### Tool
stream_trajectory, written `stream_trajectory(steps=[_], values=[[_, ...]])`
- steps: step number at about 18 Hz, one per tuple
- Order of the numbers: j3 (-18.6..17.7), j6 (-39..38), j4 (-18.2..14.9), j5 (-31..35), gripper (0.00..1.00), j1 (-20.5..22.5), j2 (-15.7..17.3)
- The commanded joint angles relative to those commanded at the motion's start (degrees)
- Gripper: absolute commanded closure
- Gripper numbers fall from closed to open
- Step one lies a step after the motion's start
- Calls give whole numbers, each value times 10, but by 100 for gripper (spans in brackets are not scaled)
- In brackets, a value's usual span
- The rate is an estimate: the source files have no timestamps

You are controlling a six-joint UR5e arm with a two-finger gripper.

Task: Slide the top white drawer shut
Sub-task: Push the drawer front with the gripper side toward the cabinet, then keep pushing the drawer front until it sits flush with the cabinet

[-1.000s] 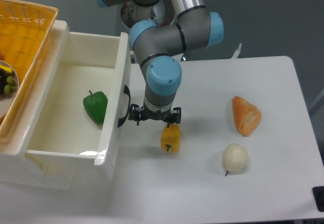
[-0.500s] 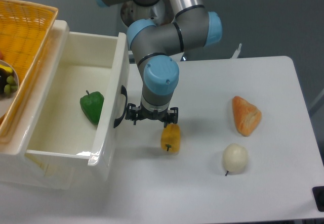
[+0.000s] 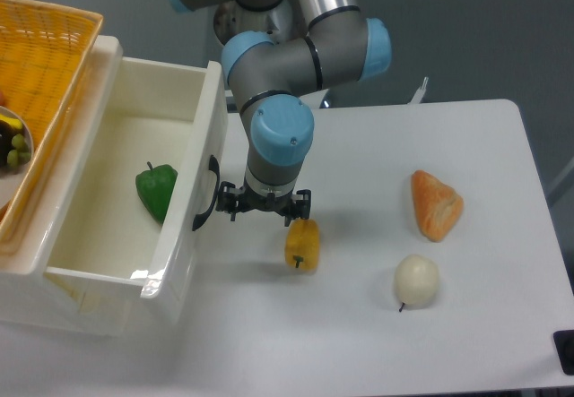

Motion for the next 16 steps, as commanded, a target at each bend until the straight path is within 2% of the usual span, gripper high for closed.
stream_trajectory(steps=[16], values=[[1, -11, -18, -10, 0, -18, 10]])
